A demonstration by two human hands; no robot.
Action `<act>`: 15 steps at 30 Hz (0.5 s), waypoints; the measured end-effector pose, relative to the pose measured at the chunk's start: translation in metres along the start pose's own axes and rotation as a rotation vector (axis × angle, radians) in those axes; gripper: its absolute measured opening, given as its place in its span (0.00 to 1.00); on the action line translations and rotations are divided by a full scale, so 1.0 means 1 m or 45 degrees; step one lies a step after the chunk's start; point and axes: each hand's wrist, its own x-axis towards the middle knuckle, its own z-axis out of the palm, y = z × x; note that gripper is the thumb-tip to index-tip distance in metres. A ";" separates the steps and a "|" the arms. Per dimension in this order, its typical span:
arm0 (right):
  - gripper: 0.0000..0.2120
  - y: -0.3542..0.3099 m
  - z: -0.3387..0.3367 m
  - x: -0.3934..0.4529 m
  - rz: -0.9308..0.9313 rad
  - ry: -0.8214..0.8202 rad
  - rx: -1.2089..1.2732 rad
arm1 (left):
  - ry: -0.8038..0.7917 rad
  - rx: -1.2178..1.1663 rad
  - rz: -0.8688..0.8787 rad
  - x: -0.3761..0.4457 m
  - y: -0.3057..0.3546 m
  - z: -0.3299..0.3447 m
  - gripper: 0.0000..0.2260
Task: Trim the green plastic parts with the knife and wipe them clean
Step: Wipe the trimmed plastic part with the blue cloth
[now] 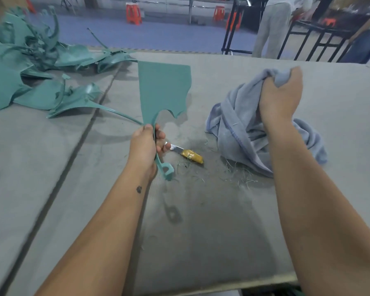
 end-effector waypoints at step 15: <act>0.23 0.021 0.009 -0.050 0.083 -0.507 -0.639 | 0.132 -0.534 0.082 -0.001 0.012 -0.012 0.14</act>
